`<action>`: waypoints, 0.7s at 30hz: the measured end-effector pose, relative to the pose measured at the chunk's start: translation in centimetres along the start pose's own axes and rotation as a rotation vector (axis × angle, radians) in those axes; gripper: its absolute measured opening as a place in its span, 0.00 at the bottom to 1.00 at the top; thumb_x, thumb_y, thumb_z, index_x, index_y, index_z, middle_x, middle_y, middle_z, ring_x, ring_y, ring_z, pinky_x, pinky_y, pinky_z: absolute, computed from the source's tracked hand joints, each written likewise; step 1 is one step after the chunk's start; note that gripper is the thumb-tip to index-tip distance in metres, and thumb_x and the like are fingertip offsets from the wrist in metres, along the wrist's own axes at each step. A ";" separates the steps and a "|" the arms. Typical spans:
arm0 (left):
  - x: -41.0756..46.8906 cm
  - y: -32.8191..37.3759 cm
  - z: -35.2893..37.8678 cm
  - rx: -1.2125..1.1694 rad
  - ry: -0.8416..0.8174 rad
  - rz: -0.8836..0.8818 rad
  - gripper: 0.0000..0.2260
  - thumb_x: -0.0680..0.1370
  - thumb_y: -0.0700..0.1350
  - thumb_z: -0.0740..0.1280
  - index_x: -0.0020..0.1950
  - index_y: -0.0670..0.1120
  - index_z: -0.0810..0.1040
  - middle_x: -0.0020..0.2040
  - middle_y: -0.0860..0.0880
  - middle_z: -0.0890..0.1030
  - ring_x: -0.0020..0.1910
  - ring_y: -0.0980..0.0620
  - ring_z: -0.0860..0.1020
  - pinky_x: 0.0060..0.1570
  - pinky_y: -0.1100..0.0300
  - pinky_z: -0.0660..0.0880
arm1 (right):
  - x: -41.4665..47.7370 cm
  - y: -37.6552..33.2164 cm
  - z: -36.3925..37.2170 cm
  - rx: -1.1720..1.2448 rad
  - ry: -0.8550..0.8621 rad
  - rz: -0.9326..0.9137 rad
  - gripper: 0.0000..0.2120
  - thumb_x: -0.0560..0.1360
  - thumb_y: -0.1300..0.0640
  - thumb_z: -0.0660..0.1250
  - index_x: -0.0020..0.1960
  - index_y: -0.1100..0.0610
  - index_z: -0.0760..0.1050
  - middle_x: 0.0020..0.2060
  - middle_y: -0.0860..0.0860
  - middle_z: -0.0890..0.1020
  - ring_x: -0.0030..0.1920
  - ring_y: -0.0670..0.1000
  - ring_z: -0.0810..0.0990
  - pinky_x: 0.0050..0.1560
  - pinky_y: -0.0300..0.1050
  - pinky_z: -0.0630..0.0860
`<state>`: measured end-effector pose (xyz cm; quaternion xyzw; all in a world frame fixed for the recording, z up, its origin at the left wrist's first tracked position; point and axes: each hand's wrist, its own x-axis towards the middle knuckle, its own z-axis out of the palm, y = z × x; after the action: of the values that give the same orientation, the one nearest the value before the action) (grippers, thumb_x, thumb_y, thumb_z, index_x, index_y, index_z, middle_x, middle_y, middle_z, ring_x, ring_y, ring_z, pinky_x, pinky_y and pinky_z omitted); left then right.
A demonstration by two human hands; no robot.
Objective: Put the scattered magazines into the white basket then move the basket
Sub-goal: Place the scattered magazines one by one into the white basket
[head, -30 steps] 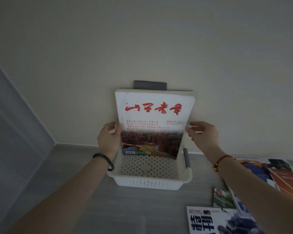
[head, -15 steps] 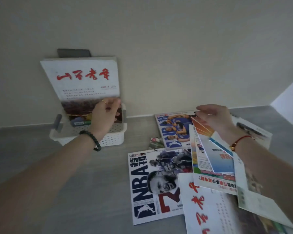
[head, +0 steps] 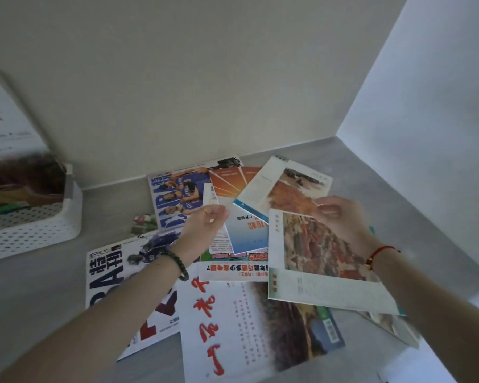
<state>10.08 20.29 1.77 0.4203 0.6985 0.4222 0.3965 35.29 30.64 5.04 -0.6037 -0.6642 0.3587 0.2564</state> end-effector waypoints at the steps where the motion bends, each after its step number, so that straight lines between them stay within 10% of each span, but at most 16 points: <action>1: 0.0 -0.3 1.6 -0.005 -0.023 -0.018 0.11 0.76 0.54 0.61 0.55 0.52 0.73 0.57 0.51 0.77 0.53 0.54 0.75 0.49 0.64 0.71 | -0.2 1.3 -0.1 -0.027 -0.055 0.008 0.12 0.68 0.61 0.72 0.51 0.55 0.77 0.46 0.51 0.79 0.47 0.51 0.79 0.46 0.37 0.73; 8: -0.6 -1.3 10.0 -0.086 -0.085 -0.153 0.21 0.76 0.47 0.64 0.67 0.43 0.68 0.66 0.48 0.73 0.59 0.54 0.72 0.60 0.60 0.69 | -4.6 9.9 1.3 -0.302 -0.404 -0.087 0.42 0.62 0.40 0.72 0.70 0.44 0.56 0.72 0.46 0.59 0.71 0.49 0.59 0.69 0.50 0.56; 13: -1.0 -1.6 11.9 -0.098 -0.019 -0.148 0.19 0.75 0.46 0.65 0.65 0.43 0.70 0.60 0.51 0.74 0.55 0.57 0.73 0.55 0.63 0.69 | -6.6 14.0 2.0 -0.587 -0.510 -0.404 0.50 0.59 0.27 0.62 0.68 0.35 0.34 0.71 0.41 0.31 0.70 0.44 0.28 0.69 0.48 0.28; 18: -0.7 -1.9 11.8 -0.292 -0.007 -0.238 0.14 0.75 0.43 0.64 0.61 0.44 0.72 0.57 0.50 0.76 0.53 0.54 0.77 0.47 0.58 0.79 | -6.6 14.0 1.6 -0.766 -0.465 -0.506 0.40 0.69 0.33 0.55 0.73 0.47 0.41 0.71 0.49 0.35 0.71 0.52 0.32 0.70 0.50 0.32; 21: -0.9 -2.0 11.6 -0.321 -0.010 -0.259 0.12 0.77 0.45 0.63 0.60 0.46 0.72 0.58 0.48 0.75 0.54 0.52 0.76 0.46 0.59 0.78 | -6.8 13.0 1.7 -0.785 -0.326 -0.633 0.28 0.75 0.41 0.47 0.66 0.57 0.68 0.67 0.58 0.71 0.65 0.55 0.72 0.65 0.44 0.67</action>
<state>20.45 21.87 -3.75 0.2604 0.6685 0.4714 0.5130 42.92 23.84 -5.57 -0.3607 -0.9295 0.0773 0.0002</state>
